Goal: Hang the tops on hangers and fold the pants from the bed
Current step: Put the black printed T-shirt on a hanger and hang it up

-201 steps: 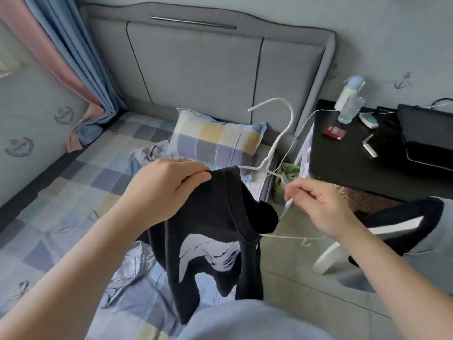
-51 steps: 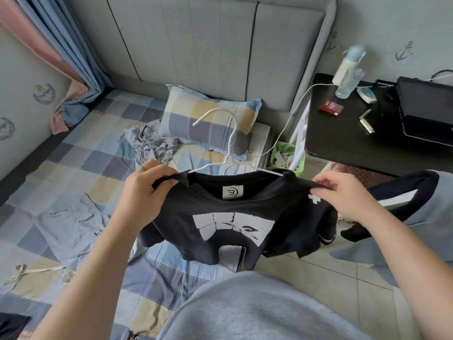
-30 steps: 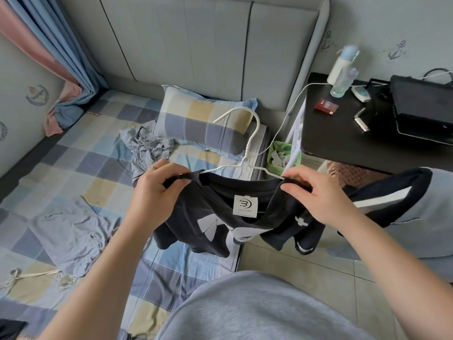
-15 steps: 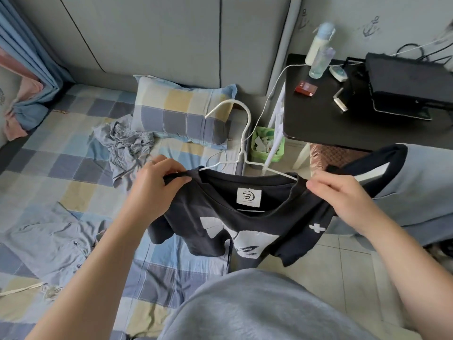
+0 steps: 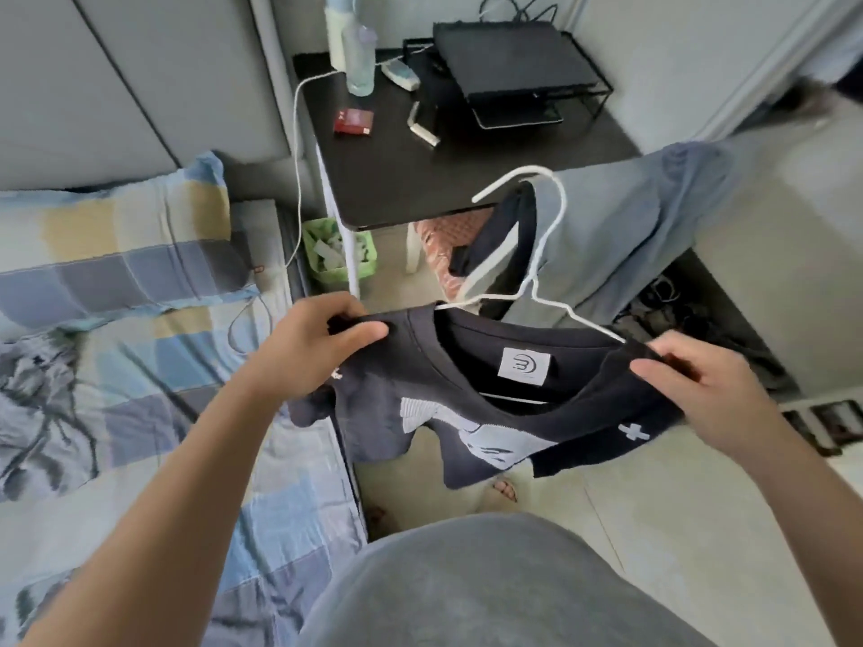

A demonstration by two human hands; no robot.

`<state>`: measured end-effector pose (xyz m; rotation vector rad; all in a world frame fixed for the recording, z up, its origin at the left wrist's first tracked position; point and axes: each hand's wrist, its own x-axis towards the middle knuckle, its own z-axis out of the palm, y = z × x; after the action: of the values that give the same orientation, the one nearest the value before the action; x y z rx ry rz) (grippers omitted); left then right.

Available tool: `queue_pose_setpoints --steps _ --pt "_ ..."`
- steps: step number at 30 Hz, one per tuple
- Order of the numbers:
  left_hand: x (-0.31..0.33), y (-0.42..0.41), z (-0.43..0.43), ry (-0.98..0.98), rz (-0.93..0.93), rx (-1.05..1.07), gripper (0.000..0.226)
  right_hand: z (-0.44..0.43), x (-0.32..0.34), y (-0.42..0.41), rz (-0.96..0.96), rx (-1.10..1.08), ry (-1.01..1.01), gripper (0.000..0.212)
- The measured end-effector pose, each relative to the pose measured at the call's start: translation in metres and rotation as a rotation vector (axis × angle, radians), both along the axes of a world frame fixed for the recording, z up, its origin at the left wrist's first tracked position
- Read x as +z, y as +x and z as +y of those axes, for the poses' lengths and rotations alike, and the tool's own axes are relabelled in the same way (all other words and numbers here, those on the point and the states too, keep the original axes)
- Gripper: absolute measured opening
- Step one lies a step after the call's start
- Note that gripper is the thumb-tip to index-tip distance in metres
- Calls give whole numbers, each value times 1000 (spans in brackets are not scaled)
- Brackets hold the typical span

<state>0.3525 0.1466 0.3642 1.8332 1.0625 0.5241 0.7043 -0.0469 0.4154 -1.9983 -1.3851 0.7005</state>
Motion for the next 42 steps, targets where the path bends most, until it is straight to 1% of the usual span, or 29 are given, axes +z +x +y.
queue_pose_setpoints --steps 1,3,5,7,9,10,13,15,16,17,19,22,24,26,28,31,34,36,39,42 --pt "3 15 2 -76 -73 -66 18 -12 4 10 -21 -38 18 27" --pt "8 49 5 -248 -183 -175 16 -36 12 31 -61 -105 51 36" --pt "11 87 6 -380 -239 -256 11 -61 18 55 -76 -178 80 39" --pt "14 132 3 -440 -255 -315 5 -88 21 82 -120 -249 102 38" --pt "20 182 -6 -405 -240 -371 6 -116 21 112 -159 -328 125 34" --pt "23 208 -12 -348 -222 -394 8 -129 22 127 -176 -365 135 33" --pt "28 286 -36 -69 -154 -407 15 -170 22 171 -198 -468 157 40" --pt "31 339 -55 133 -128 -395 13 -196 23 196 -176 -553 188 37" --pt "32 364 -64 188 -124 -396 11 -208 23 209 -155 -594 207 34" --pt "33 387 -72 203 -132 -404 11 -220 22 222 -127 -633 226 30" --pt "34 430 -86 178 -147 -459 15 -241 22 247 -59 -698 254 30" --pt "35 484 -100 223 -106 -557 17 -269 24 279 15 -789 228 24" --pt "36 516 -109 188 -168 -574 19 -283 29 299 52 -854 223 23" --pt "40 544 -115 105 -263 -546 24 -293 36 315 69 -876 219 26" --pt "48 568 -115 1 -340 -522 34 -297 46 330 87 -863 185 29" --pt "66 602 -103 -176 -439 -552 31 -296 72 350 113 -792 141 33" --pt "90 640 -86 -289 -532 -581 28 -287 106 364 178 -683 131 19" --pt "109 665 -75 -270 -572 -621 24 -277 123 372 128 -699 174 17" --pt "138 699 -56 -162 -596 -709 7 -260 145 383 79 -824 350 20" --pt "162 736 -33 -9 -615 -748 9 -237 167 389 84 -891 435 17"
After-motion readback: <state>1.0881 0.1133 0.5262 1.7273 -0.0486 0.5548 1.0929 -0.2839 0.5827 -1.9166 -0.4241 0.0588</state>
